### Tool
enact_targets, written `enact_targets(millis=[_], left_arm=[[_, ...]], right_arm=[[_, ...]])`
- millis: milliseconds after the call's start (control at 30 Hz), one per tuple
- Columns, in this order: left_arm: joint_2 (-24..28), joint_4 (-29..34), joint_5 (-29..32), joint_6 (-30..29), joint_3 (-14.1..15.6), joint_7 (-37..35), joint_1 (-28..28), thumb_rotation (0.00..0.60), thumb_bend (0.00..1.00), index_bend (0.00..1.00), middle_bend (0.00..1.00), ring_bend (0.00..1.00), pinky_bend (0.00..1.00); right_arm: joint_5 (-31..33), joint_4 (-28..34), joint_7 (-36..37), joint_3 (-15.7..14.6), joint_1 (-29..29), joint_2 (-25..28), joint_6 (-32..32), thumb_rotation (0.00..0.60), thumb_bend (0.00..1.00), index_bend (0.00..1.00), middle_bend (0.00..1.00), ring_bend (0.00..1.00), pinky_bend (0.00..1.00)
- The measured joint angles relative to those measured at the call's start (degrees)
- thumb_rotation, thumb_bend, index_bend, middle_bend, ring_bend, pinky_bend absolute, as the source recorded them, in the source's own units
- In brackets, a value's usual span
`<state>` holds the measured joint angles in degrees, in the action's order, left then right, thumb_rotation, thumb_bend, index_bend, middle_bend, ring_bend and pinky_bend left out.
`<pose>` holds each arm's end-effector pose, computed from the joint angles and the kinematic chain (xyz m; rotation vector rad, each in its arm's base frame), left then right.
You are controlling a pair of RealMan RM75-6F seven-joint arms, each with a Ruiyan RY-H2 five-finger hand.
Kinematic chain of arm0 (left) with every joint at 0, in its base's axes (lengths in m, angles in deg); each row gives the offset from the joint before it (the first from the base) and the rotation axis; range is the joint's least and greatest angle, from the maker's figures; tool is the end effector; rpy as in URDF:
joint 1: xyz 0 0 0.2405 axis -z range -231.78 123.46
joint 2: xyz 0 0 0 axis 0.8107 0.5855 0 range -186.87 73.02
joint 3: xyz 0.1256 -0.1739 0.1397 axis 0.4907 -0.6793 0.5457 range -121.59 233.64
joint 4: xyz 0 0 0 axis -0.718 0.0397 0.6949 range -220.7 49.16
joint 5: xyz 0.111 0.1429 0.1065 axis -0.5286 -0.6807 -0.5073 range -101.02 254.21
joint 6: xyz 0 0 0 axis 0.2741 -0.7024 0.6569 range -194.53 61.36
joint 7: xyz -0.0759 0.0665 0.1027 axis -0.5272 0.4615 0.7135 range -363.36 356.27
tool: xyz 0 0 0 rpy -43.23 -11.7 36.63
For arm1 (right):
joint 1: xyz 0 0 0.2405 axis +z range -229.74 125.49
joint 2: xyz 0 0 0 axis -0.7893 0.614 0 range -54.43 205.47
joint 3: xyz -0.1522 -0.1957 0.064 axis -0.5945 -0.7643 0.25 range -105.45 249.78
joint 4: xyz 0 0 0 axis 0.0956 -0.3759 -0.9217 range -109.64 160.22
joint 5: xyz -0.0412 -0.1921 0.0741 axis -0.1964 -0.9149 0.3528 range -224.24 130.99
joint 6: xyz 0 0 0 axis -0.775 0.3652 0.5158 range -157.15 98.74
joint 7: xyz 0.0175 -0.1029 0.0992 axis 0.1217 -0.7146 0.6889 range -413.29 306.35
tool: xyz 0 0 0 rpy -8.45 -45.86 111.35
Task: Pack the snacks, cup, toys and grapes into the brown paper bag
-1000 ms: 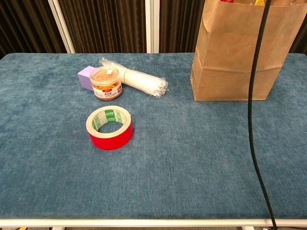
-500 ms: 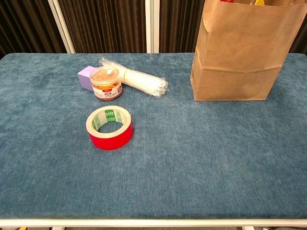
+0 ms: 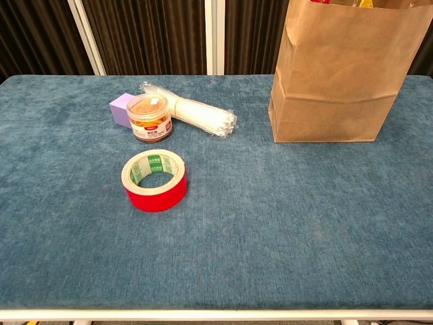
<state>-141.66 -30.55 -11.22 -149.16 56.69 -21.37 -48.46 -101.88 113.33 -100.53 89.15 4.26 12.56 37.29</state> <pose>-0.3903 0.1802 0.0909 -1.4338 -0.9748 -0.8753 -0.0729 -0.4366 0.1980 1.4961 -0.0676 0.7329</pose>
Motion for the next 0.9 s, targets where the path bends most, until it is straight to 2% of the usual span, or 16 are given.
enact_targets(millis=[267, 367, 433, 467, 533, 667, 767, 900], left_arm=[[-0.05, -0.01, -0.15, 0.22, 0.19, 0.14, 0.05, 0.6, 0.23, 0.14, 0.13, 0.03, 0.17], [-0.08, -0.09, -0.06, 0.32, 0.15, 0.21, 0.06, 0.6, 0.23, 0.14, 0.13, 0.03, 0.17], [-0.1, -0.11, -0.02, 0.38, 0.14, 0.21, 0.06, 0.6, 0.23, 0.14, 0.13, 0.03, 0.17], [-0.1, -0.11, -0.03, 0.37, 0.17, 0.22, 0.05, 0.6, 0.23, 0.14, 0.13, 0.03, 0.17], [-0.1, -0.11, -0.08, 0.35, 0.22, 0.24, 0.02, 0.6, 0.23, 0.14, 0.13, 0.03, 0.17], [-0.11, -0.1, -0.1, 0.34, 0.19, 0.07, 0.05, 0.6, 0.23, 0.14, 0.13, 0.03, 0.17], [-0.12, -0.12, -0.13, 0.31, 0.25, 0.11, 0.0, 0.6, 0.23, 0.14, 0.13, 0.03, 0.17], [-0.14, -0.15, -0.07, 0.4, 0.21, 0.09, 0.02, 0.6, 0.23, 0.14, 0.13, 0.03, 0.17]], right_arm=[[0.39, -6.92, 0.23, -2.52, -0.74, -4.58, -2.74, 0.6, 0.31, 0.98, 0.74, 0.66, 0.75], [0.51, -7.84, 0.62, -2.7, -0.77, -5.22, -3.83, 0.6, 0.26, 0.95, 0.73, 0.64, 0.7], [1.39, -7.72, 0.42, -2.67, -0.71, -5.18, -4.61, 0.6, 0.16, 0.88, 0.7, 0.56, 0.59], [2.01, -7.47, 0.26, -2.64, -0.68, -5.05, -5.14, 0.6, 0.08, 0.84, 0.66, 0.5, 0.52], [3.97, -6.4, -0.35, -2.57, -0.54, -4.37, -6.61, 0.6, 0.0, 0.76, 0.58, 0.38, 0.37], [8.32, -3.66, -1.89, -2.53, -0.05, -2.23, -9.73, 0.6, 0.0, 0.6, 0.42, 0.18, 0.14], [11.72, -1.72, -3.14, -2.66, 0.48, -0.69, -11.46, 0.6, 0.0, 0.5, 0.32, 0.09, 0.04], [14.0, 0.51, -3.38, -2.82, 1.3, 1.0, -13.0, 0.6, 0.0, 0.42, 0.25, 0.03, 0.0]])
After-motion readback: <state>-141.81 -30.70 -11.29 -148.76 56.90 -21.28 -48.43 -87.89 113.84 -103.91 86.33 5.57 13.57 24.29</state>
